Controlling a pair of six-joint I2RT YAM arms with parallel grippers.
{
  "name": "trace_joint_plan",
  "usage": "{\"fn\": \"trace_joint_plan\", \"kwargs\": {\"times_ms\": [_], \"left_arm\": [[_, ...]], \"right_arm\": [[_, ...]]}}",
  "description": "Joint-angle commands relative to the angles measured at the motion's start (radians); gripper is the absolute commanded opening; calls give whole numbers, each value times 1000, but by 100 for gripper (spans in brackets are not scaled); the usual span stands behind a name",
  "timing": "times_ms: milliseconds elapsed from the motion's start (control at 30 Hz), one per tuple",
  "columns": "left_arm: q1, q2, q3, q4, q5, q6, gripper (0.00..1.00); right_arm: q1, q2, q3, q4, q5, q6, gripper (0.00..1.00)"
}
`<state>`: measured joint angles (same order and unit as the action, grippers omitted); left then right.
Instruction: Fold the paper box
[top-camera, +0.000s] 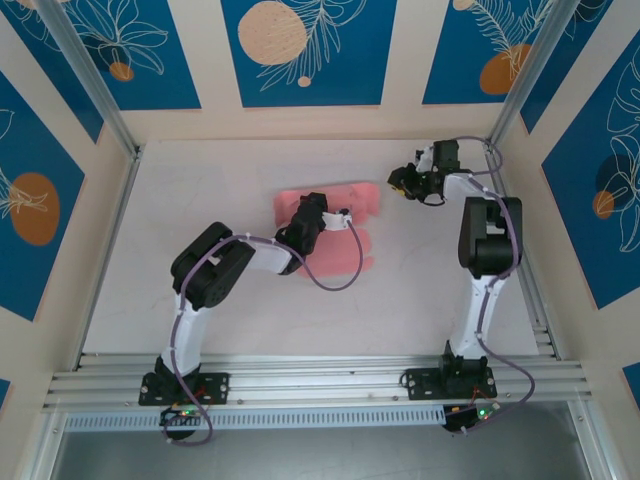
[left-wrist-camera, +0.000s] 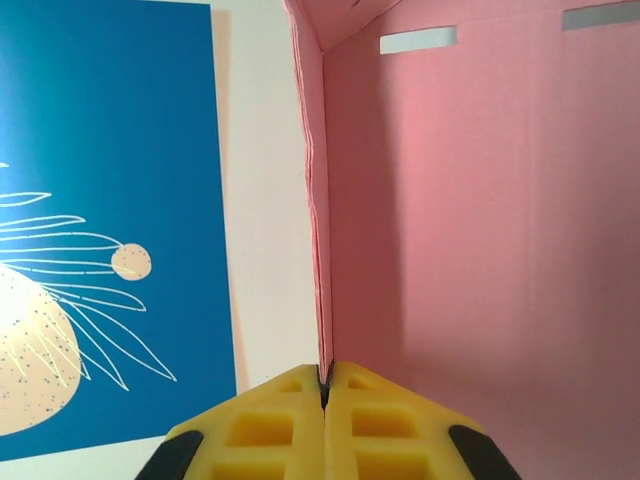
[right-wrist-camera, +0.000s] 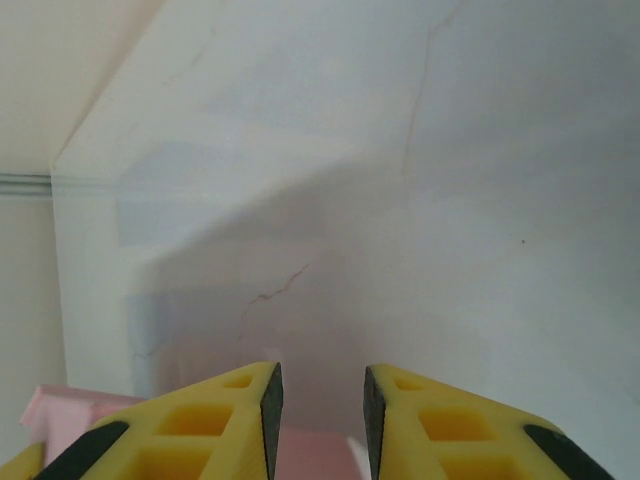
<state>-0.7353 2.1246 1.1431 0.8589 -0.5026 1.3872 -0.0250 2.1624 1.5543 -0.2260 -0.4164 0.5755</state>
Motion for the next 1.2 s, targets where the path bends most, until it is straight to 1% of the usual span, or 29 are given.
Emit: {"fn": "trace_joint_plan", "kwargs": {"times_ms": [0, 100, 167, 467, 733, 900, 1167], "left_arm": [[8, 19, -5, 31, 15, 18, 0], [7, 24, -1, 32, 14, 21, 0], [7, 27, 2, 34, 12, 23, 0], [18, 27, 8, 37, 7, 7, 0], [23, 37, 4, 41, 5, 8, 0], [25, 40, 0, 37, 6, 9, 0], [33, 38, 4, 16, 14, -7, 0]], "right_arm": [[21, 80, 94, -10, -128, 30, 30], [45, 129, 135, -22, -151, 14, 30], [60, 131, 131, -24, -156, -4, 30], [77, -4, -69, 80, -168, -25, 30], [100, -80, -139, 85, -136, -58, 31], [119, -106, -174, 103, -142, -60, 31], [140, -168, -284, 187, -129, -37, 35]]}}
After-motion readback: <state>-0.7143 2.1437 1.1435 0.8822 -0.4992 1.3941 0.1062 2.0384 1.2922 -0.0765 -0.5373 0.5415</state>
